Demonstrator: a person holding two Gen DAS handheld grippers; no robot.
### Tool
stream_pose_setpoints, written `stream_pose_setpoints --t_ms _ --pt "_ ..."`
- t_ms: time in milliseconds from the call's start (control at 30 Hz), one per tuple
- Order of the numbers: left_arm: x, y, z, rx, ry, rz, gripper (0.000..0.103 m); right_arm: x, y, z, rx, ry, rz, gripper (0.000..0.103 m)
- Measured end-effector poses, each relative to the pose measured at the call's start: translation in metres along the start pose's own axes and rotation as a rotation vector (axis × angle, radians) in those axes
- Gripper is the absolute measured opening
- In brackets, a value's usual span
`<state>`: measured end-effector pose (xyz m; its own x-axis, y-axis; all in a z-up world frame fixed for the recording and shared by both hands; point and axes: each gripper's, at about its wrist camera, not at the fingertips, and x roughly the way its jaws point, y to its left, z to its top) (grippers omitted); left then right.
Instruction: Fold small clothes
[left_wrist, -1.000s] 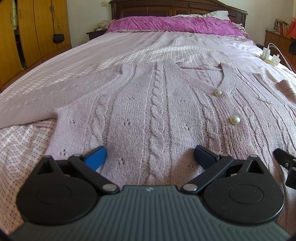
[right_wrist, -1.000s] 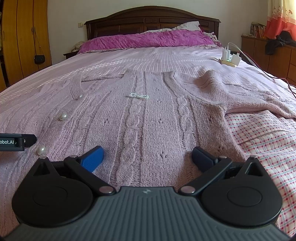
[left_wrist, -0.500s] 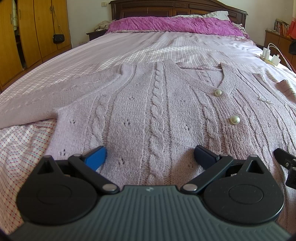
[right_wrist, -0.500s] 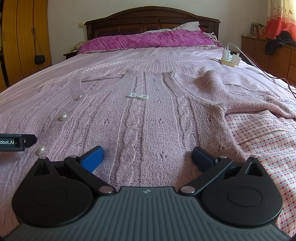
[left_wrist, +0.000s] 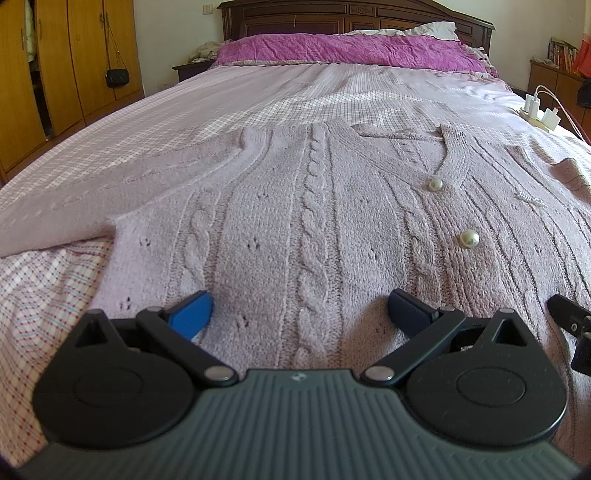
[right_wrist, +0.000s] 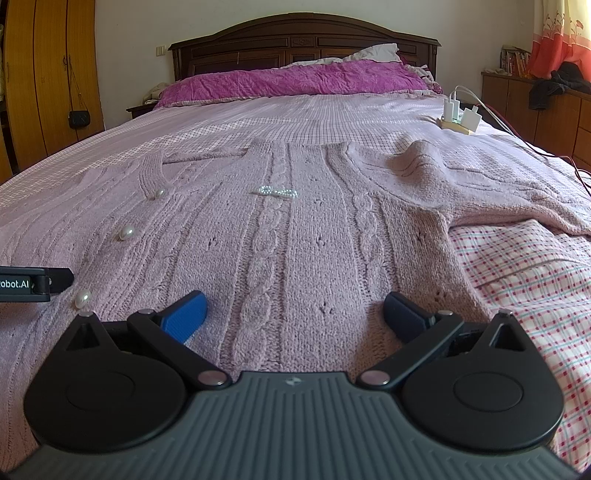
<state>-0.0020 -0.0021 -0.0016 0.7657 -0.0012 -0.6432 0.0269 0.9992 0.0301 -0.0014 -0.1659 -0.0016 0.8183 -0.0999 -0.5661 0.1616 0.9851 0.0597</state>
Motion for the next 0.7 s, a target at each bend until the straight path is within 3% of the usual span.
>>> stream_pose_setpoints --t_ms 700 --pt "-0.0013 0.0032 0.0011 0.002 0.004 0.000 0.103 -0.0022 -0.0002 0.0021 0.003 -0.010 -0.002 0.103"
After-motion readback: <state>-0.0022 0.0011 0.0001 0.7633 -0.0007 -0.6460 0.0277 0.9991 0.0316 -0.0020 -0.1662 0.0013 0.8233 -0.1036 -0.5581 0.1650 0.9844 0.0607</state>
